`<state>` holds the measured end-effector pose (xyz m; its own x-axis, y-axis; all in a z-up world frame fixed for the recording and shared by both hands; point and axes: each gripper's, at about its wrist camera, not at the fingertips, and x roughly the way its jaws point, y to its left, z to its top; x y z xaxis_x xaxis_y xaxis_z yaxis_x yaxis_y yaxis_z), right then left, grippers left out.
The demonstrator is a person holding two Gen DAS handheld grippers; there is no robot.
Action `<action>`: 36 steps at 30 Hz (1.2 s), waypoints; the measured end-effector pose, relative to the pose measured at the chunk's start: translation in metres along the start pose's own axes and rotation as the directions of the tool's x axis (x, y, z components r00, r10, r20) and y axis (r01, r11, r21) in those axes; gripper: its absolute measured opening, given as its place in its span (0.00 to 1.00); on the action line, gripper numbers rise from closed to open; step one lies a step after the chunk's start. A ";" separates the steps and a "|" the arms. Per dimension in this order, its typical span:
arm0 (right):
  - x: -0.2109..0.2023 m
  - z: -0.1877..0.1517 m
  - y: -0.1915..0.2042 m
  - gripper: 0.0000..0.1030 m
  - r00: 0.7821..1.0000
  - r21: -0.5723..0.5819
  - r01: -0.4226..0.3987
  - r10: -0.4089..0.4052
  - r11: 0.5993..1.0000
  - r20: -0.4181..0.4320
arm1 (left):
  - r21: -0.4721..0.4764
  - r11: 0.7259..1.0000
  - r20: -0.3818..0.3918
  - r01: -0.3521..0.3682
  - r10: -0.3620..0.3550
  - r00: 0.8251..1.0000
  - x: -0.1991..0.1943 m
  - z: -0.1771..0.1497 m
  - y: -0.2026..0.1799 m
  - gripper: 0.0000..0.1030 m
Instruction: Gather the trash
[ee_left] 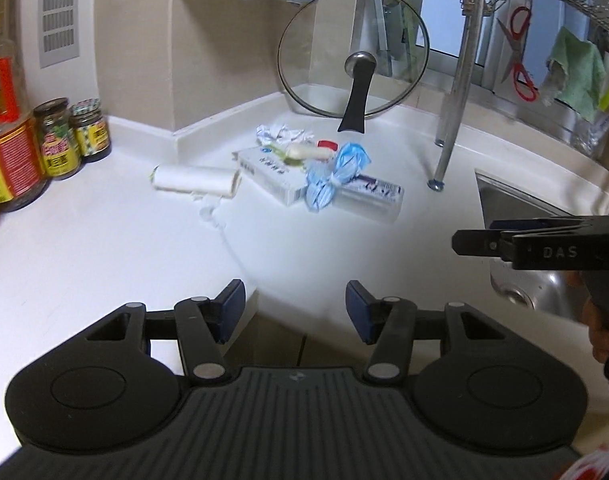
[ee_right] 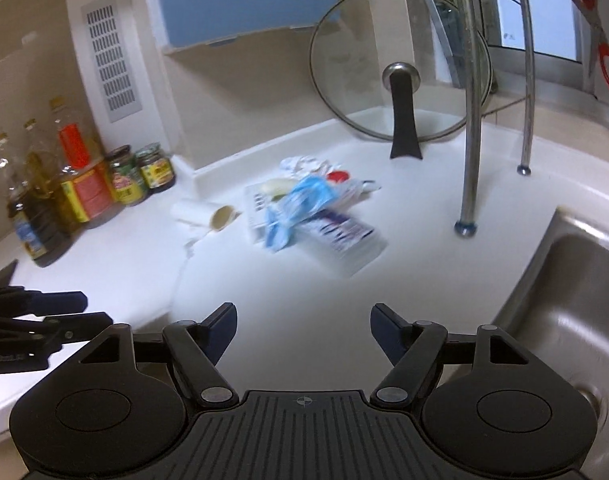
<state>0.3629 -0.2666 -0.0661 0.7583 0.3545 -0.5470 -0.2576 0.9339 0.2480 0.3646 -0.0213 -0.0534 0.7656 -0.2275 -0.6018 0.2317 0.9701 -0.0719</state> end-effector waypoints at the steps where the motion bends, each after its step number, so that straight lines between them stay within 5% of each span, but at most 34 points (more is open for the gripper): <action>1: 0.007 0.005 -0.007 0.72 1.000 -0.011 -0.001 0.001 1.000 0.000 | 0.000 1.000 0.000 -0.002 0.002 1.000 0.008 0.005 -0.004 0.50; 13: 0.087 0.040 -0.066 0.72 0.996 -0.127 -0.080 0.074 0.989 -0.054 | 0.040 0.998 -0.012 -0.046 0.046 0.999 0.106 0.054 -0.048 0.49; 29: 0.116 0.066 -0.106 0.72 0.990 -0.032 -0.134 0.133 0.990 -0.041 | 0.108 0.989 -0.010 -0.097 0.099 0.995 0.178 0.090 -0.069 0.42; 36: 0.119 0.069 -0.111 0.72 0.988 -0.018 -0.153 0.152 0.988 -0.041 | 0.119 0.988 -0.008 -0.097 0.099 0.995 0.189 0.092 -0.067 0.20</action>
<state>0.5227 -0.3314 -0.1035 0.6850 0.4941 -0.5354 -0.3812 0.8694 0.3145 0.5489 -0.1368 -0.0892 0.7797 -0.1298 -0.6125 0.2261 0.9706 0.0821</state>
